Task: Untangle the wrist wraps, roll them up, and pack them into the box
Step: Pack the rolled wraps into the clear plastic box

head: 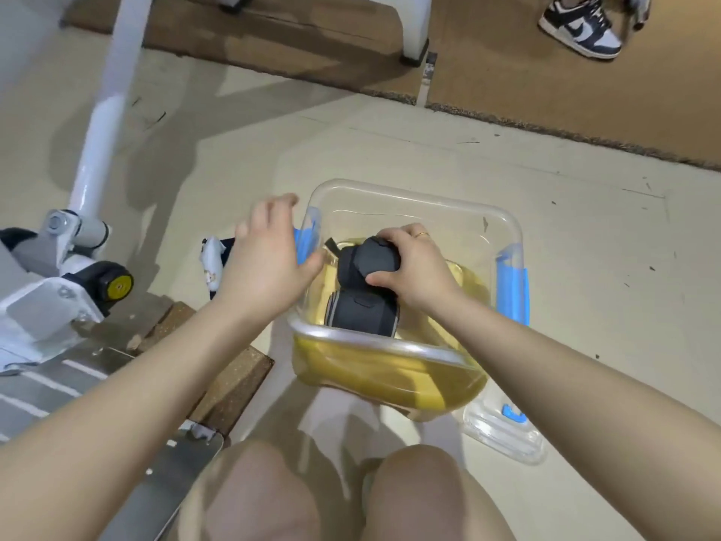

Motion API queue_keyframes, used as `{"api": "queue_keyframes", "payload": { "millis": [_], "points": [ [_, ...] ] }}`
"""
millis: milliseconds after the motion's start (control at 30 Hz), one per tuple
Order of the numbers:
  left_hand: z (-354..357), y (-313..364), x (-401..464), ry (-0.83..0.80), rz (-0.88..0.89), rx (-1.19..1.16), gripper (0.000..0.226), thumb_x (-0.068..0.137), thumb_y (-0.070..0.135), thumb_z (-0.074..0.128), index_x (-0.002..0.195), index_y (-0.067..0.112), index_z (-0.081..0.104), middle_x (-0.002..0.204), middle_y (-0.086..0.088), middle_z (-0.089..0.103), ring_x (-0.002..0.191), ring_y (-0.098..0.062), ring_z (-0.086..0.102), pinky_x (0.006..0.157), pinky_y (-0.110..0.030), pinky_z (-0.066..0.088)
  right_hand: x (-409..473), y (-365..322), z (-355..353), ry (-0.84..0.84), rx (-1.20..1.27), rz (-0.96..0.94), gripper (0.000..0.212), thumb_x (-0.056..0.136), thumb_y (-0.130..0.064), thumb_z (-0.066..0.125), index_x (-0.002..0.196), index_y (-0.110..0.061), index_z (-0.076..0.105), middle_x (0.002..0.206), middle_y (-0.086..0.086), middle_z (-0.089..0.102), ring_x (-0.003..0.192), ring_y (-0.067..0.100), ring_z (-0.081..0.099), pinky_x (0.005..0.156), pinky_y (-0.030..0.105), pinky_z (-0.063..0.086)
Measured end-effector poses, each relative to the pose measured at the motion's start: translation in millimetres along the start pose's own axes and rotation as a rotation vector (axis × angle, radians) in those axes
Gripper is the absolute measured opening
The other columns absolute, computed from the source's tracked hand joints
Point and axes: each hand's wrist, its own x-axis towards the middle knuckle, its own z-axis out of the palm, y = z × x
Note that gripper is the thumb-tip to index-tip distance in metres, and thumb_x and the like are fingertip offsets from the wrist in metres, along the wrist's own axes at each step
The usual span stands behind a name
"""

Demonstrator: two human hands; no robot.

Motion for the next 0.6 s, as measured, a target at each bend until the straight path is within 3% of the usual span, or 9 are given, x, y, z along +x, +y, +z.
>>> {"api": "queue_keyframes", "payload": {
  "millis": [33,100,233,333,400,467,500,533,600],
  "points": [
    [2.2,-4.0,1.4,-0.136,-0.138,-0.073,0.051,0.092,0.03,0.054,0.137,0.011,0.038,0.127,-0.014,0.051,0.117,-0.034,0.044,0.086,-0.035,0.034,1.5,-2.9,5.4,-0.022,0.021,-0.009,0.064,0.076,-0.024,0.076,0.134,-0.02,0.048,0.125,0.007,0.043,0.119,0.026,0.044,0.1,0.023,0.032],
    [11.6,-8.6,2.9,-0.249,-0.199,-0.136,0.048,0.095,0.031,0.043,0.14,0.015,0.035,0.112,-0.014,0.057,0.106,-0.033,0.051,0.08,-0.034,0.037,3.8,-9.3,11.6,-0.079,0.021,-0.01,0.066,0.08,-0.023,0.073,0.139,-0.02,0.043,0.127,0.009,0.04,0.119,0.023,0.045,0.097,0.017,0.029],
    [17.1,-10.4,6.9,-0.208,-0.191,-0.127,0.048,0.095,0.029,0.038,0.142,0.023,0.034,0.119,-0.011,0.052,0.097,-0.033,0.059,0.087,-0.039,0.044,12.0,-14.7,10.2,-0.06,-0.08,-0.007,0.066,0.076,-0.026,0.077,0.132,-0.014,0.044,0.128,0.009,0.047,0.116,0.024,0.048,0.088,0.025,0.035],
    [17.9,-6.8,7.4,-0.215,-0.215,-0.108,0.044,0.096,0.028,0.037,0.139,0.02,0.037,0.127,-0.011,0.047,0.109,-0.033,0.053,0.084,-0.034,0.038,5.8,-18.4,14.5,-0.02,-0.138,-0.023,0.054,0.076,-0.029,0.076,0.12,-0.013,0.048,0.119,0.007,0.051,0.108,0.026,0.051,0.081,0.031,0.04],
    [17.5,-7.8,7.3,-0.225,-0.221,-0.134,0.045,0.096,0.028,0.037,0.14,0.022,0.036,0.129,-0.01,0.045,0.111,-0.033,0.052,0.085,-0.034,0.038,2.0,-21.9,19.9,-0.018,-0.179,-0.005,0.051,0.08,-0.03,0.072,0.122,-0.017,0.046,0.121,0.007,0.048,0.112,0.03,0.048,0.085,0.037,0.044],
    [16.7,-6.8,6.2,-0.235,-0.228,-0.188,0.045,0.095,0.028,0.038,0.14,0.022,0.037,0.128,-0.011,0.044,0.101,-0.035,0.057,0.088,-0.035,0.043,1.8,-24.5,18.7,-0.08,-0.123,0.156,0.061,0.082,-0.032,0.069,0.135,-0.025,0.038,0.134,0.008,0.038,0.127,0.033,0.036,0.098,0.043,0.041],
    [17.8,-4.8,6.5,-0.239,-0.225,-0.201,0.045,0.095,0.027,0.038,0.14,0.022,0.036,0.128,-0.011,0.043,0.1,-0.035,0.057,0.087,-0.034,0.043,1.2,-27.5,15.1,-0.131,0.016,0.317,0.071,0.082,-0.032,0.069,0.142,-0.028,0.031,0.142,0.008,0.031,0.133,0.033,0.03,0.104,0.045,0.037],
    [19.6,-1.1,6.3,-0.243,-0.222,-0.201,0.046,0.095,0.027,0.038,0.14,0.022,0.036,0.129,-0.011,0.043,0.102,-0.035,0.056,0.085,-0.031,0.041,-0.1,-30.8,10.5,-0.17,0.241,0.499,0.079,0.081,-0.03,0.068,0.146,-0.028,0.024,0.145,0.007,0.029,0.134,0.033,0.03,0.106,0.045,0.035],
    [26.4,9.8,5.6,-0.248,-0.2,-0.199,0.046,0.095,0.026,0.039,0.141,0.022,0.036,0.129,-0.011,0.043,0.106,-0.034,0.053,0.08,-0.029,0.035,-4.2,-29.2,3.9,-0.196,0.663,0.753,0.068,0.081,-0.023,0.061,0.143,-0.014,0.033,0.136,0.01,0.044,0.122,0.033,0.045,0.102,0.042,0.04]
  ]
}}
